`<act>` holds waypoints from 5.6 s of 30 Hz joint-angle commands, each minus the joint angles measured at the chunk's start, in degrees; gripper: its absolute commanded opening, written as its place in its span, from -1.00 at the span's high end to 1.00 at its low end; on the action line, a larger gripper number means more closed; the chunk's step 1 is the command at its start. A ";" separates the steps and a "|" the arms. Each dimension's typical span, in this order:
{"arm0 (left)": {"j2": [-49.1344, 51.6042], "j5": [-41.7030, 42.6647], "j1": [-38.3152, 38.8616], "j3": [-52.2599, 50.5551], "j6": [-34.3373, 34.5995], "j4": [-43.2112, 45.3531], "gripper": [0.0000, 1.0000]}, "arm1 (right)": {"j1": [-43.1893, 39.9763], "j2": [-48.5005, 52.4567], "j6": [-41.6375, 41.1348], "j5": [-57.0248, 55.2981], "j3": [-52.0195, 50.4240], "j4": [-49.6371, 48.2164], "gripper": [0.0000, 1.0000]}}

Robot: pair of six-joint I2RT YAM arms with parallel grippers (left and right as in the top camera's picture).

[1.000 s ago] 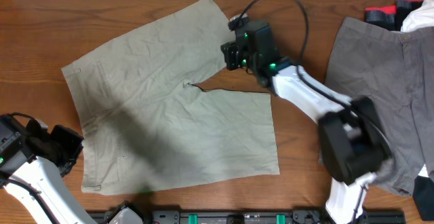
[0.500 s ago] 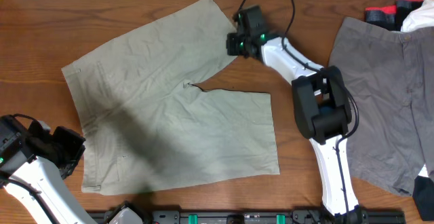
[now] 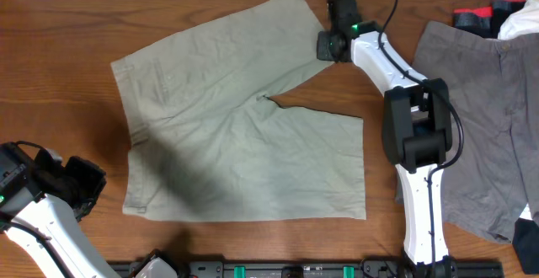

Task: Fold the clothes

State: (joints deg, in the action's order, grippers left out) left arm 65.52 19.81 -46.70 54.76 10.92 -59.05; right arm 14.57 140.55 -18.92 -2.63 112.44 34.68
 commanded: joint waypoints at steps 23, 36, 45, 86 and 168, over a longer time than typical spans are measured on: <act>7.34 0.76 0.17 -17.40 9.60 9.49 -0.21 | -3.48 -16.04 11.32 17.35 -1.44 7.54 -0.18; 9.81 0.09 -0.81 -22.14 16.37 17.22 -0.47 | -3.45 -22.16 13.35 18.34 -1.44 17.86 -0.22; 15.15 0.13 -0.81 -25.03 18.60 24.15 -0.39 | -3.26 -22.16 14.75 18.34 -1.46 24.37 -0.22; 20.46 31.06 -0.83 -22.16 14.49 33.57 0.52 | -4.07 -22.16 20.94 17.44 -1.46 25.35 -0.31; 12.11 -6.32 10.62 -21.49 11.87 22.12 0.88 | -5.86 -22.16 13.22 18.12 -1.51 33.27 -0.41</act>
State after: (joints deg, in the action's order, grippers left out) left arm 78.22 15.66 -36.51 32.29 22.70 -35.27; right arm 8.16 118.13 -5.04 15.00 110.93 67.24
